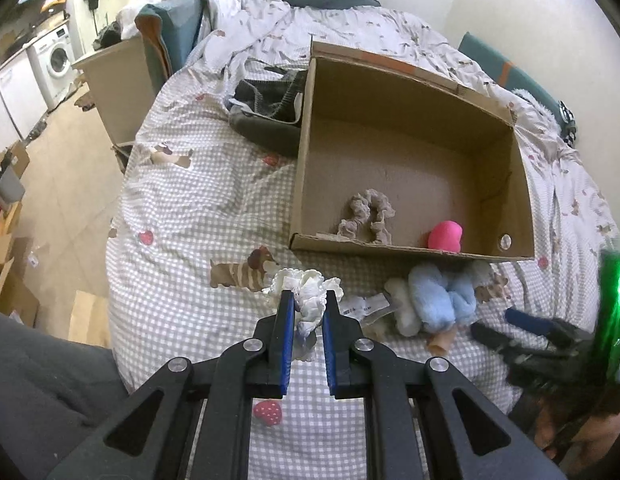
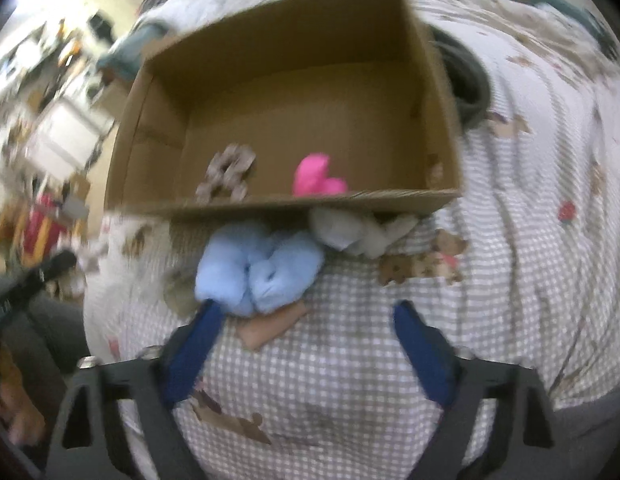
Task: Organize soft objects
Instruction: 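Hold the white scrunchie in the left tool while the right tool grasps the tan foam piece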
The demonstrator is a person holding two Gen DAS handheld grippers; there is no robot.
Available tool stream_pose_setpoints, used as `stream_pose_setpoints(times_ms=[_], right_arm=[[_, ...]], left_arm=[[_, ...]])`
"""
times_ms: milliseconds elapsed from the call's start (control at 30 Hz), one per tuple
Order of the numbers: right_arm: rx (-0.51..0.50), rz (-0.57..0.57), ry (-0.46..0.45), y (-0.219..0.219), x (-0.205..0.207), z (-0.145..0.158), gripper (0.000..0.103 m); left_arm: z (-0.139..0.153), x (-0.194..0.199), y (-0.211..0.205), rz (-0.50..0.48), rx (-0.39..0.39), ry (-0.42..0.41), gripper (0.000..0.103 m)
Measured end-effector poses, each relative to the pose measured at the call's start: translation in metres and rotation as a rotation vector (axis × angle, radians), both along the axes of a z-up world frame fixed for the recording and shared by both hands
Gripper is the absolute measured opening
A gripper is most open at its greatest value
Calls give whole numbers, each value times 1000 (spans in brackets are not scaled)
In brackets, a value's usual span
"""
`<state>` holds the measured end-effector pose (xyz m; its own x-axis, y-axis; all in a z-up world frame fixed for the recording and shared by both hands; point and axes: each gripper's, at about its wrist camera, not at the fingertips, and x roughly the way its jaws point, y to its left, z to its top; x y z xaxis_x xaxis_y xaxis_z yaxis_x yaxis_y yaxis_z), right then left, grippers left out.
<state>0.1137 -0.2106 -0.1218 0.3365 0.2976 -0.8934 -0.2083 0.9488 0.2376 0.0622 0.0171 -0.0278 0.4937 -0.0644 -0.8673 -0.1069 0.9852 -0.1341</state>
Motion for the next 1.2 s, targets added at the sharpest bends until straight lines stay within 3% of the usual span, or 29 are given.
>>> stream_pose_setpoints(times_ms=[100, 167, 333, 733, 967, 1200], right_arm=[[-17, 79, 31, 17, -2, -11, 74], [-9, 113, 58, 25, -1, -18, 60], [-32, 129, 104, 39, 9, -35, 54], [-82, 172, 78, 47, -1, -35, 9], [-103, 198, 24, 43, -20, -13, 9], [-44, 197, 1, 35, -44, 6, 9]], left_arm=[[-1, 1, 0, -2, -16, 4, 12], [-2, 1, -1, -4, -27, 11, 12], [-5, 4, -5, -10, -45, 26, 12], [-8, 5, -10, -21, -30, 27, 12], [-12, 4, -8, -11, -5, 35, 12], [-11, 2, -9, -19, 24, 23, 12]])
